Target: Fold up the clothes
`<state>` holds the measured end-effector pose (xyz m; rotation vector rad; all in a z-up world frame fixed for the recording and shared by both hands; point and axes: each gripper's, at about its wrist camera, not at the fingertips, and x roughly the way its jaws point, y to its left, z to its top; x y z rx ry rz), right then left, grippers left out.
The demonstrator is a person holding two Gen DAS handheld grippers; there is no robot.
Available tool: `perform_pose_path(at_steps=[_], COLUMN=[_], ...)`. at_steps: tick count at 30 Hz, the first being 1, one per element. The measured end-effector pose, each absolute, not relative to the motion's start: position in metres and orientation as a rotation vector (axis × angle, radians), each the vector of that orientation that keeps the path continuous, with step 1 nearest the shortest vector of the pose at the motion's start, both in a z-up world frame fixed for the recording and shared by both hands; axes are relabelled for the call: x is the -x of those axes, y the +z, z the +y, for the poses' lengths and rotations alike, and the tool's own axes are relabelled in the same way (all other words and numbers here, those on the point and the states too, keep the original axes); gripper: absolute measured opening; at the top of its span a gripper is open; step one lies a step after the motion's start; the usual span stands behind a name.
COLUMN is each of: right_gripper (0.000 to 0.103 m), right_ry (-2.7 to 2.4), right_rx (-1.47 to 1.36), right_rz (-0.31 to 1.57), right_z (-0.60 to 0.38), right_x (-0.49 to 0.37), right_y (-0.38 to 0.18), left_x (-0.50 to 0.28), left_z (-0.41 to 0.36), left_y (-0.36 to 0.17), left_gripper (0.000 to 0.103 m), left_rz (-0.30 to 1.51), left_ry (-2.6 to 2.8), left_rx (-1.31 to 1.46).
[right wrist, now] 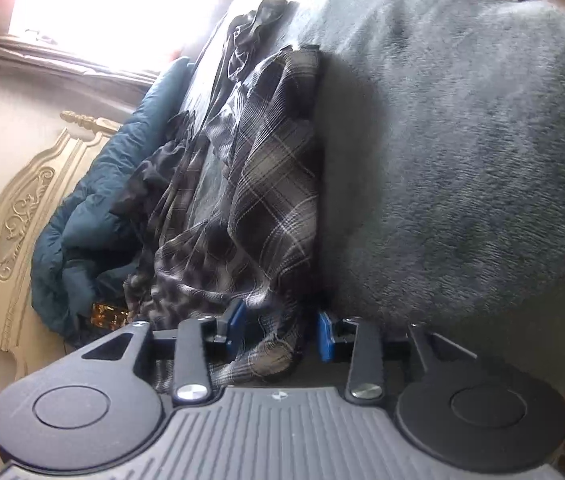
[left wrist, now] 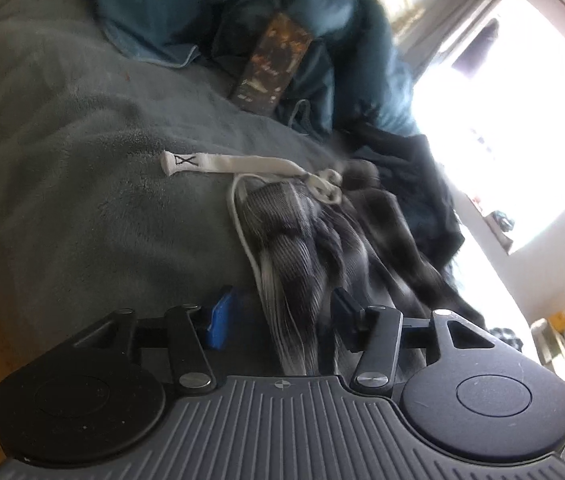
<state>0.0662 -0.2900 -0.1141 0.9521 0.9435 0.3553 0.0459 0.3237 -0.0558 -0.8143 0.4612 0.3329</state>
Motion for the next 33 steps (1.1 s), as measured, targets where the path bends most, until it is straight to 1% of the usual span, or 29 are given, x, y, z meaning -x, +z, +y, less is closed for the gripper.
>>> perform_pose_path(at_steps=[1, 2, 3, 4, 5, 9, 11, 13, 14, 15, 16, 17, 18, 19, 20, 21, 23, 27, 28, 29, 30, 31, 32, 33], right_gripper=[0.038, 0.028, 0.018, 0.006, 0.006, 0.006, 0.006, 0.006, 0.007, 0.007, 0.007, 0.015, 0.02, 0.029, 0.039, 0.044, 0.05, 0.054, 0.058, 0.067, 0.071, 0.079, 0.083, 0.083], right_ry=[0.355, 0.354, 0.349, 0.342, 0.338, 0.379, 0.394, 0.383, 0.368, 0.353, 0.353, 0.351, 0.342, 0.333, 0.313, 0.286, 0.239, 0.242, 0.258, 0.278, 0.298, 0.317, 0.329, 0.335], right_rx=[-0.942, -0.928, -0.91, -0.89, -0.892, -0.916, -0.912, -0.901, -0.898, -0.899, -0.913, -0.901, -0.867, -0.833, -0.771, -0.687, -0.526, -0.298, -0.245, -0.192, -0.141, -0.09, -0.043, 0.0], right_rz=[0.941, 0.937, 0.939, 0.944, 0.943, 0.937, 0.959, 1.011, 1.043, 1.067, 1.071, 1.067, 1.062, 1.057, 1.032, 0.989, 0.9, 0.759, 0.73, 0.711, 0.696, 0.68, 0.678, 0.683], right_z=[-0.287, -0.285, -0.284, -0.283, -0.282, -0.282, -0.28, -0.276, -0.275, -0.276, -0.278, -0.281, -0.284, -0.287, -0.29, -0.292, -0.295, -0.282, -0.276, -0.267, -0.258, -0.249, -0.238, -0.226], right_x=[-0.068, -0.069, -0.07, -0.069, -0.069, -0.058, -0.052, -0.051, -0.052, -0.052, -0.051, -0.049, -0.047, -0.044, -0.04, -0.036, -0.03, -0.052, -0.065, -0.083, -0.103, -0.123, -0.144, -0.165], right_y=[-0.113, -0.112, -0.111, -0.109, -0.107, -0.093, -0.091, -0.102, -0.11, -0.116, -0.12, -0.116, -0.108, -0.1, -0.088, -0.073, -0.043, -0.003, 0.003, 0.005, 0.005, 0.006, 0.002, -0.004], left_x=[-0.052, -0.057, -0.059, -0.061, -0.058, -0.039, -0.039, -0.039, -0.039, -0.04, -0.039, -0.035, -0.03, -0.026, -0.021, -0.017, -0.008, 0.012, 0.018, 0.023, 0.029, 0.034, 0.039, 0.043], left_z=[0.327, 0.33, 0.33, 0.33, 0.33, 0.335, 0.339, 0.342, 0.344, 0.347, 0.349, 0.35, 0.351, 0.352, 0.352, 0.352, 0.348, 0.332, 0.327, 0.321, 0.315, 0.308, 0.301, 0.292], left_y=[-0.057, -0.057, -0.056, -0.055, -0.052, -0.036, -0.041, -0.047, -0.05, -0.058, -0.063, -0.064, -0.064, -0.062, -0.059, -0.057, -0.054, -0.044, -0.039, -0.034, -0.028, -0.022, -0.016, -0.01], left_gripper=[0.05, 0.036, 0.011, 0.005, 0.003, 0.002, 0.002, 0.002, 0.003, 0.009, 0.012, 0.013, 0.02, 0.024, 0.033, 0.04, 0.042, 0.042, 0.042, 0.042, 0.042, 0.042, 0.043, 0.044], left_rz=[0.467, 0.471, 0.469, 0.464, 0.443, 0.38, 0.411, 0.442, 0.458, 0.478, 0.49, 0.476, 0.463, 0.451, 0.442, 0.433, 0.42, 0.364, 0.347, 0.333, 0.319, 0.309, 0.3, 0.297], left_ry=[0.337, 0.342, 0.347, 0.355, 0.367, 0.4, 0.42, 0.44, 0.447, 0.443, 0.436, 0.422, 0.41, 0.409, 0.412, 0.415, 0.431, 0.442, 0.443, 0.445, 0.446, 0.448, 0.444, 0.432], left_rx=[0.827, 0.833, 0.823, 0.813, 0.808, 0.815, 0.805, 0.796, 0.794, 0.803, 0.811, 0.821, 0.828, 0.822, 0.808, 0.794, 0.767, 0.713, 0.691, 0.665, 0.64, 0.619, 0.604, 0.596])
